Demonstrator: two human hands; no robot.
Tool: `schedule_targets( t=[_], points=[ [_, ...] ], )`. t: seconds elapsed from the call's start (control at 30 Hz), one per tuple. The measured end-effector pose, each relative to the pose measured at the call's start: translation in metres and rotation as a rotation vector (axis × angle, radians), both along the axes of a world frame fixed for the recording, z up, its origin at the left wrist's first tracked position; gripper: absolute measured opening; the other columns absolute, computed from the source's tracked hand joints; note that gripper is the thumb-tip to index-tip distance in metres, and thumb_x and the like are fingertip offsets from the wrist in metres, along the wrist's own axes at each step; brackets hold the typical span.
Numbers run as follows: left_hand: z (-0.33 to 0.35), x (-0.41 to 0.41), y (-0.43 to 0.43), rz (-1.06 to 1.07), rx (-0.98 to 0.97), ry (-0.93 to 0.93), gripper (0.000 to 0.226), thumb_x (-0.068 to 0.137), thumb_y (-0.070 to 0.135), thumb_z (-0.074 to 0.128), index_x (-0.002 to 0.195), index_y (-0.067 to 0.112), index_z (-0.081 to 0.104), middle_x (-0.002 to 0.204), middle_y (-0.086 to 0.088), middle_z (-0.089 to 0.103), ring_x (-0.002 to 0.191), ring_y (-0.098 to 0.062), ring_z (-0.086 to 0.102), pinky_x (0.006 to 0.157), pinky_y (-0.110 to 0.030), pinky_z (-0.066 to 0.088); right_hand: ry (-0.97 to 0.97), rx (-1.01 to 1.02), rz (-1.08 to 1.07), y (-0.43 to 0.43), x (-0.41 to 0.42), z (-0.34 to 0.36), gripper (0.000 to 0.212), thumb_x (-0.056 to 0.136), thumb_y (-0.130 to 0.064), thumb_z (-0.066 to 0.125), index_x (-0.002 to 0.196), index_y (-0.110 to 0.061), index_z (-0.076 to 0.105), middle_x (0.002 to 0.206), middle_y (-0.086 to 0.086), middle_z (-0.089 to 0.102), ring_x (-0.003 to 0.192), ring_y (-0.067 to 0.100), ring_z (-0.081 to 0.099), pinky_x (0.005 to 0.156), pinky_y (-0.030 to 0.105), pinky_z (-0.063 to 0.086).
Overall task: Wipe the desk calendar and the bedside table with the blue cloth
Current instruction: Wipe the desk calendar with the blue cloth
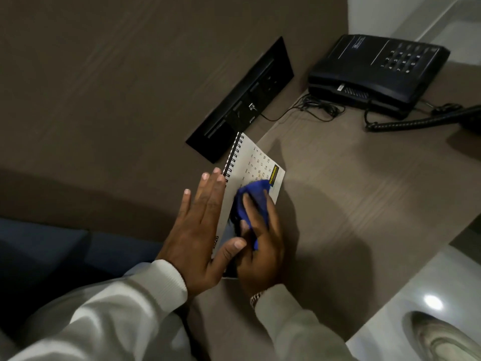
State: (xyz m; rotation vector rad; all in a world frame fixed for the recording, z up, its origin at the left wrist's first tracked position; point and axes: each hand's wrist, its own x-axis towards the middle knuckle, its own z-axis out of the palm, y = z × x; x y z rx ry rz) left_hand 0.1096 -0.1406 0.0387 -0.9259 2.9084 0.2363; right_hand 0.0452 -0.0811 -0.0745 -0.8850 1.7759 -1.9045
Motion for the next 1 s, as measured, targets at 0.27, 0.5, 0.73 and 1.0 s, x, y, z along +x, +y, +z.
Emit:
schedule_targets(
  t=[0.27,0.5,0.73,1.0],
  points=[
    [0.0,-0.001,0.002,0.012,0.026,0.027,0.091,0.087,0.069,0.018,0.152,0.009,-0.002,0.164,-0.007,-0.004,0.152,-0.02,-0.009,0.122,-0.057,0.006,-0.082,0.068,-0.107,-0.053,-0.049,0.017,0.039,0.098,-0.016,0.049,0.137,-0.018,0.05,0.154,0.019,0.034,0.138,0.034,0.04,0.104,0.055,0.046],
    [0.003,0.0,0.003,0.01,0.033,0.014,0.092,0.087,0.068,0.02,0.152,0.006,-0.001,0.164,-0.01,-0.003,0.152,-0.023,-0.008,0.121,-0.057,0.006,-0.09,0.273,-0.038,-0.012,-0.024,-0.005,0.044,0.1,-0.026,0.046,0.143,-0.031,0.039,0.157,0.009,0.031,0.139,0.028,0.04,0.1,0.051,0.052],
    [0.001,0.0,0.001,0.0,0.025,0.017,0.093,0.086,0.07,0.019,0.152,0.007,-0.001,0.164,-0.01,-0.004,0.152,-0.022,-0.009,0.121,-0.057,0.005,-0.006,0.042,0.024,0.035,0.019,0.004,0.04,0.095,-0.014,0.049,0.134,-0.021,0.044,0.134,0.026,0.055,0.124,0.034,0.057,0.103,0.033,0.047],
    [0.001,0.001,0.003,0.013,0.039,0.037,0.093,0.085,0.072,0.02,0.152,0.012,-0.004,0.164,-0.007,-0.006,0.151,-0.02,-0.011,0.122,-0.056,0.005,0.179,-0.014,0.025,0.026,0.024,0.011,0.059,0.097,-0.017,0.054,0.146,-0.033,0.025,0.153,0.017,0.037,0.149,0.022,0.023,0.122,0.021,0.019]
  ],
)
